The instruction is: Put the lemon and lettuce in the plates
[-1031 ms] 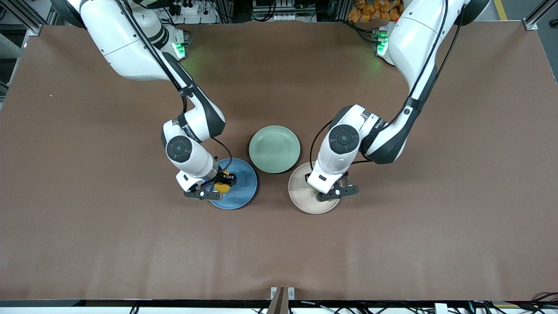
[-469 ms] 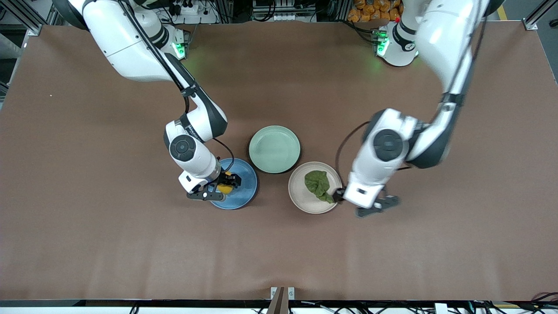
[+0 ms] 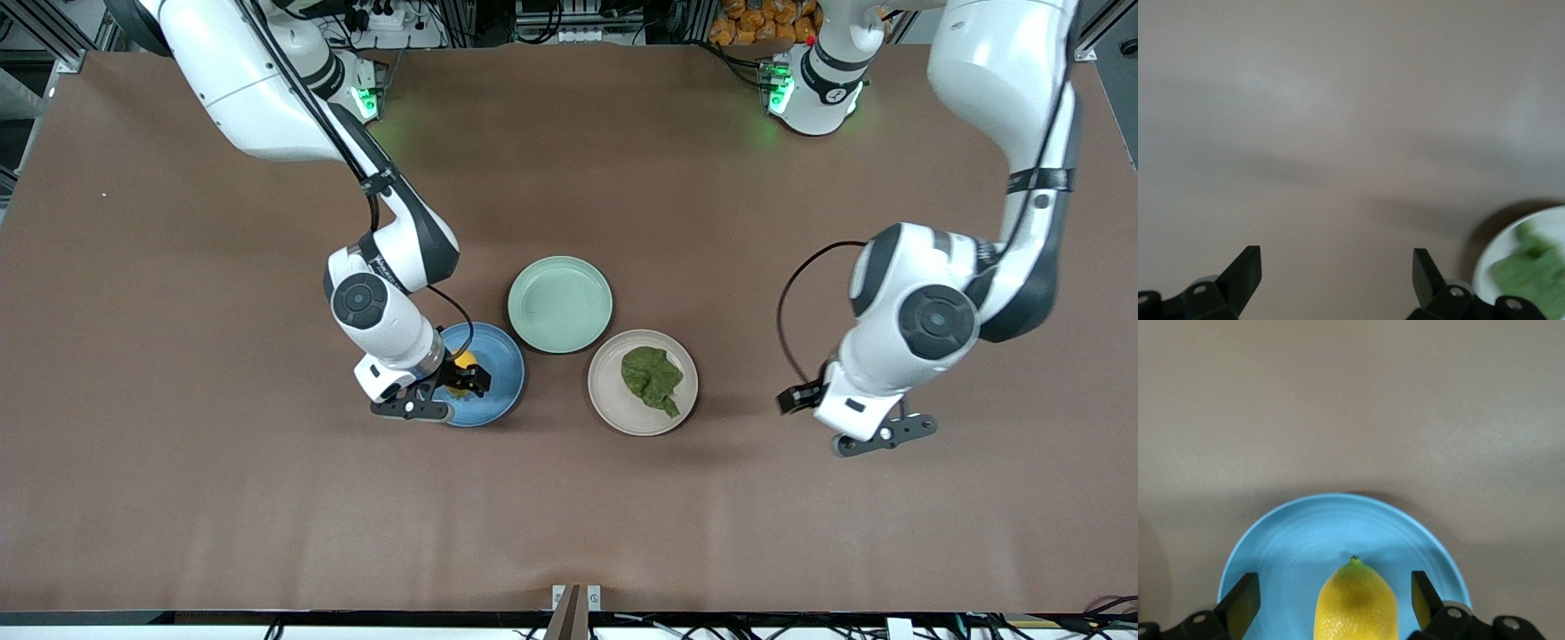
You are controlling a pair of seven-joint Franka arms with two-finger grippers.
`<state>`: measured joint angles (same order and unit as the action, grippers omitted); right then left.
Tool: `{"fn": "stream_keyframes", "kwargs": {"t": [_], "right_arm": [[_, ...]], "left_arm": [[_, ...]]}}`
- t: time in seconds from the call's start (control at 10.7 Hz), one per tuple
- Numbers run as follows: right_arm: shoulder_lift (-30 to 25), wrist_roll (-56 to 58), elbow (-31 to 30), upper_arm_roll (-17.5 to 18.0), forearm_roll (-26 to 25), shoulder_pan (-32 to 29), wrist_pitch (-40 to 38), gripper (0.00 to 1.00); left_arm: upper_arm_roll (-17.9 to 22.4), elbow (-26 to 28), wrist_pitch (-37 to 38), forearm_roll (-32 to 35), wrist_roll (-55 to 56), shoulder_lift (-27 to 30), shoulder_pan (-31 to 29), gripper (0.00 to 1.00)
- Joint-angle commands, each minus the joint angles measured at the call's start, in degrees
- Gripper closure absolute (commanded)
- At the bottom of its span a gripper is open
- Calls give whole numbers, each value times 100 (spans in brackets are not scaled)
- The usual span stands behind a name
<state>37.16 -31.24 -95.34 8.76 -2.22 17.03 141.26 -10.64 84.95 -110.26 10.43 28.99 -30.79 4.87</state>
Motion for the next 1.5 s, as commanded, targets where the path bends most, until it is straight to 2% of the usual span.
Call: {"fn": "stream_keyframes", "kwargs": {"t": [0.0,0.09,0.38,0.47,0.66,0.84,1.03,1.41], "right_arm": [[-497,362,-81,29,142,-165,-659,0],[-656,660,-81,3,291,-244,-1001,0],[-1069,1311,-125,-225,345,-472,-1915,0],[-1184,1453,-142,-304,345,-551,-2162,0],[-1403,1507,-178,-375,345,-648,-2471,0],[-1693,1882,-387,-384,345,-832,-2595,0],[-2080,2244,-634,-507,345,-930,-2822,0],[-2756,2447,-661,-534,336,-1289,-3692,0]], "left_arm": [[-105,949,119,-355,-480,738,-389,0],[-88,1501,67,-488,-629,1176,-408,0],[-17,3451,-854,-778,-666,2590,-277,0],[96,3814,-978,-910,-666,2961,-128,0],[421,3783,-980,-973,-666,3061,311,0],[440,3503,-980,-973,-666,3079,304,0],[431,3030,-901,-973,-657,3044,217,0],[431,1957,-216,-894,-875,2947,199,0]]}}
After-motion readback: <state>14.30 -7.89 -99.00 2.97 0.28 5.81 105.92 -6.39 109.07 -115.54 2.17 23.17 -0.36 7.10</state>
